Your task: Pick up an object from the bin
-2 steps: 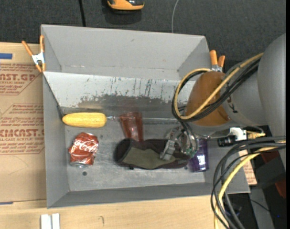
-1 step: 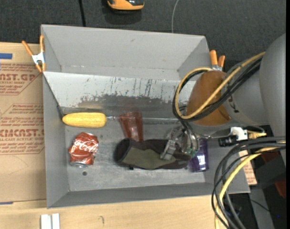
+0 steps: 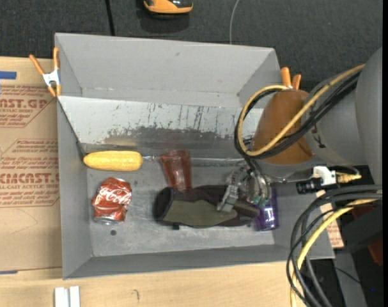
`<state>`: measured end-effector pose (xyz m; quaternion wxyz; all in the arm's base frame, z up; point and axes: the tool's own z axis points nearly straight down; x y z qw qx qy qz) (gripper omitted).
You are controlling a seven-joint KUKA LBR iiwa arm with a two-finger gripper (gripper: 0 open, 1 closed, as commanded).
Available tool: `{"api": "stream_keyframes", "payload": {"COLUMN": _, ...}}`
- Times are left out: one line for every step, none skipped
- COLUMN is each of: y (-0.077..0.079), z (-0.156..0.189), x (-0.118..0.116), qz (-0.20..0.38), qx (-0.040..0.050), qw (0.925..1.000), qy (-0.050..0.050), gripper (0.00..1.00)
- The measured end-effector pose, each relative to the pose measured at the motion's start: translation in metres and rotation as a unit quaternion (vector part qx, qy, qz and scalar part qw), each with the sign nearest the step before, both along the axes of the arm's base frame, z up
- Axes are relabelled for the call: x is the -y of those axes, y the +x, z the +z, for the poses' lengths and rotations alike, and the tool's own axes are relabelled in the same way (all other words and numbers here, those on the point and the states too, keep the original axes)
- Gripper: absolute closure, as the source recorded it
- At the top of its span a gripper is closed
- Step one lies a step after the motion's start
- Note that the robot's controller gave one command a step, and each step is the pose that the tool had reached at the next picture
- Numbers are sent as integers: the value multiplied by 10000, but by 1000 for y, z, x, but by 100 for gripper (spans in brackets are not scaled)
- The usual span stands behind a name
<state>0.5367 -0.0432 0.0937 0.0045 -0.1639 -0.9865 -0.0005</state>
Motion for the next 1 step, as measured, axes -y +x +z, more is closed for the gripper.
{"api": "stream_keyframes", "payload": {"y": 1, "z": 22, "x": 0, "qz": -1, "qx": 27, "qw": 10000, "qy": -4, "gripper": 100}}
